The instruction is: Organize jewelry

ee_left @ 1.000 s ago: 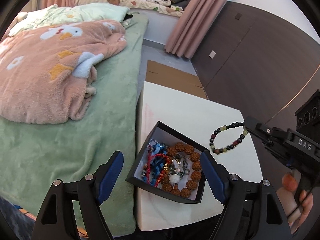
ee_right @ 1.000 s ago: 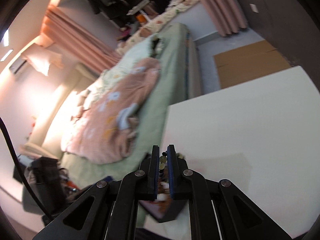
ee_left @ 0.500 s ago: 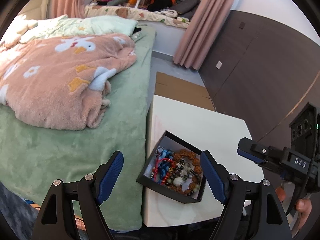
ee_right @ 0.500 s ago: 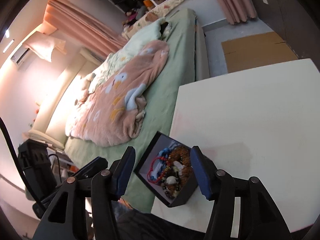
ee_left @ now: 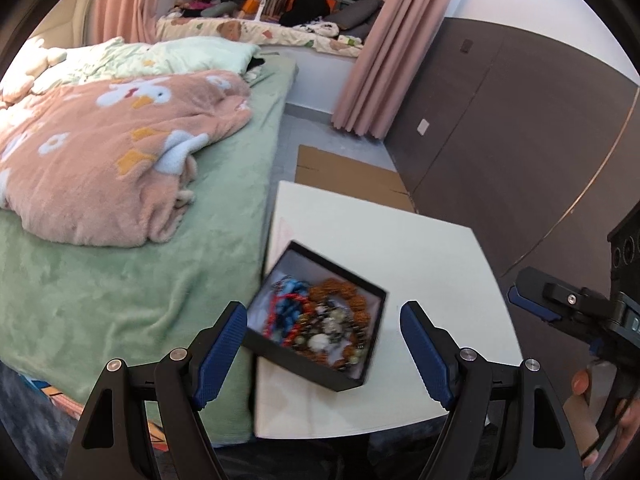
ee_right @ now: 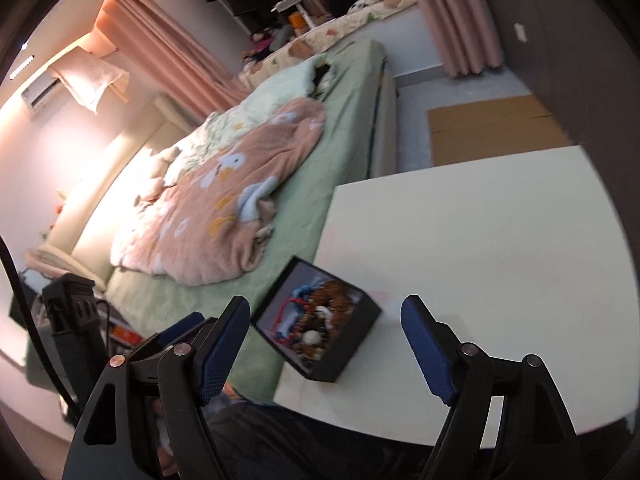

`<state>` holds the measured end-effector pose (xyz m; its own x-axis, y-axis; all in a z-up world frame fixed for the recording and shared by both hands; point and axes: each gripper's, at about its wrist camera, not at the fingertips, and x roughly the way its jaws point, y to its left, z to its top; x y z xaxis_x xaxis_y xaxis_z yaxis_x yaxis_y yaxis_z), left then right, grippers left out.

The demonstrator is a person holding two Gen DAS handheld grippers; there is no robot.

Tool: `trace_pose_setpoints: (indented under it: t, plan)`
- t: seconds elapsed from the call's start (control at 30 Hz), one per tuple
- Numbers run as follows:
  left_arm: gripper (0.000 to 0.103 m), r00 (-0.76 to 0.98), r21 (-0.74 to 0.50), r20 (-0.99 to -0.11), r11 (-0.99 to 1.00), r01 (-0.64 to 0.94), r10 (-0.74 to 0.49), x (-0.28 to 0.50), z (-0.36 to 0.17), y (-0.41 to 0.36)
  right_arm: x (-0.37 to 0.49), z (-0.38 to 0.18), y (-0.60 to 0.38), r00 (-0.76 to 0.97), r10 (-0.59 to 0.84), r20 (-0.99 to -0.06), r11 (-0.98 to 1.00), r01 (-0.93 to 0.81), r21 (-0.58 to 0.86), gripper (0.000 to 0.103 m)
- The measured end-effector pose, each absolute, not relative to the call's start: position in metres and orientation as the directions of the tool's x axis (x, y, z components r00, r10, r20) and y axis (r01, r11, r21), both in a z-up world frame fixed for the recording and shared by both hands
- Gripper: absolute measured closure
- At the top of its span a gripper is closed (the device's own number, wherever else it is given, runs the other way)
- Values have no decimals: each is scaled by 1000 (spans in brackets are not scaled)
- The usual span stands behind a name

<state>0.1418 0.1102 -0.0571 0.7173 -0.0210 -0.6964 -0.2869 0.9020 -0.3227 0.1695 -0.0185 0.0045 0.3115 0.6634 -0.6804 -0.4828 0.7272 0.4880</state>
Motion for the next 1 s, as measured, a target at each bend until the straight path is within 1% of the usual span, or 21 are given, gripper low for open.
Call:
trace_pose_setpoints:
  t: [0.07, 0.13, 0.2, 0.3, 0.37, 0.43, 0.5, 0.53, 0.6, 0.87, 0.9, 0.93, 0.97, 1.0]
  plan:
    - [23, 713, -314, -700, 911, -267, -32, 146, -51, 100, 167, 10, -29, 329, 669, -666, 726, -478, 494, 22]
    - [23, 702, -312, -710, 918, -245, -54, 150, -47, 91, 164, 14, -38, 361, 655, -664, 743, -470, 477, 15]
    - [23, 698, -297, -714, 927, -230, -55, 150, -40, 82, 162, 18, -47, 380, 647, -661, 751, -465, 468, 14]
    - [21, 710, -262, -704, 938, -226, -26, 145, -30, 73, 158, 22, -56, 387, 648, -656, 751, -464, 469, 14]
    - [14, 715, -258, -699, 940, -225, -21, 142, -25, 70, 155, 25, -61, 408, 613, -677, 780, -446, 438, 14]
    - [10, 725, -258, -688, 939, -227, -13, 137, -18, 68, 151, 28, -62, 430, 575, -696, 806, -441, 395, 14]
    - [5, 740, -255, -672, 941, -224, -6, 131, -9, 68, 148, 29, -67, 420, 577, -700, 802, -455, 388, 13]
    - [1, 749, -253, -662, 942, -220, -3, 127, -5, 67, 146, 28, -69, 410, 582, -702, 796, -462, 391, 11]
    - [0, 759, -251, -651, 943, -216, 0, 122, -1, 66, 144, 27, -74, 402, 574, -713, 799, -463, 383, 8]
    - [0, 761, -209, -648, 954, -215, 29, 116, 0, 58, 142, 17, -86, 374, 586, -719, 779, -502, 374, 8]
    - [0, 759, -206, -650, 953, -221, 35, 118, -1, 58, 142, 16, -87, 370, 588, -719, 777, -505, 376, 6]
    - [0, 756, -203, -653, 953, -226, 41, 119, -2, 58, 144, 14, -89, 368, 587, -721, 777, -505, 376, 2]
    - [0, 752, -198, -658, 952, -233, 47, 122, -3, 57, 144, 13, -90, 369, 585, -722, 779, -502, 375, 0]
    - [0, 748, -197, -662, 952, -236, 48, 123, -5, 57, 145, 12, -92, 374, 583, -721, 782, -499, 374, 0]
